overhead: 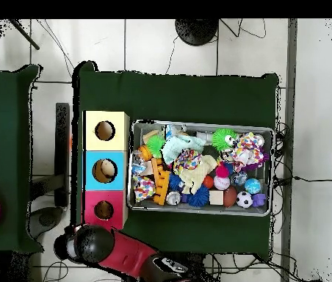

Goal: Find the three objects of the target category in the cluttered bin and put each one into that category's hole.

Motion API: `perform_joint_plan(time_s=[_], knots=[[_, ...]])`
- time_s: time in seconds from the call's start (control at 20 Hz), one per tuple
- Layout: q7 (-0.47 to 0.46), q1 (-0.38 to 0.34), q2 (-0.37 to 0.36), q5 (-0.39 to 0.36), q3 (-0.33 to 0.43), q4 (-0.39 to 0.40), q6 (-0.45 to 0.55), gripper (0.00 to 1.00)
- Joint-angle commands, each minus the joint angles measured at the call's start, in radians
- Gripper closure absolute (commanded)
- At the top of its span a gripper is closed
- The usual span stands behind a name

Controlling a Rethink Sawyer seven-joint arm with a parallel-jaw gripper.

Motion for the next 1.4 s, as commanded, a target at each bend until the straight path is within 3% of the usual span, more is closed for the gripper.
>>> perform_joint_plan(time_s=[0.05,0.45,0.75,0.85,0.95,1.05,1.15,1.25,1.4], knots=[[0.111,-0.032,0.060,-0.024,-0.031,-0.054,-0.085,1.00],[0.133,-0.041,0.048,-0.020,-0.040,-0.062,-0.057,1.00],[0.160,0.032,-0.052,0.005,-0.139,-0.095,0.112,1.00],[0.177,0.067,-0.086,-0.012,-0.195,-0.125,0.183,1.00],[0.171,0.112,-0.087,-0.031,-0.266,-0.174,0.192,1.00],[0.102,0.144,-0.062,-0.058,-0.330,-0.230,0.116,1.00],[0.036,0.176,-0.032,-0.113,-0.398,-0.305,0.104,1.00],[0.034,0.179,-0.012,-0.139,-0.420,-0.360,0.164,1.00],[0.053,0.178,0.015,-0.141,-0.405,-0.389,0.162,1.00]])
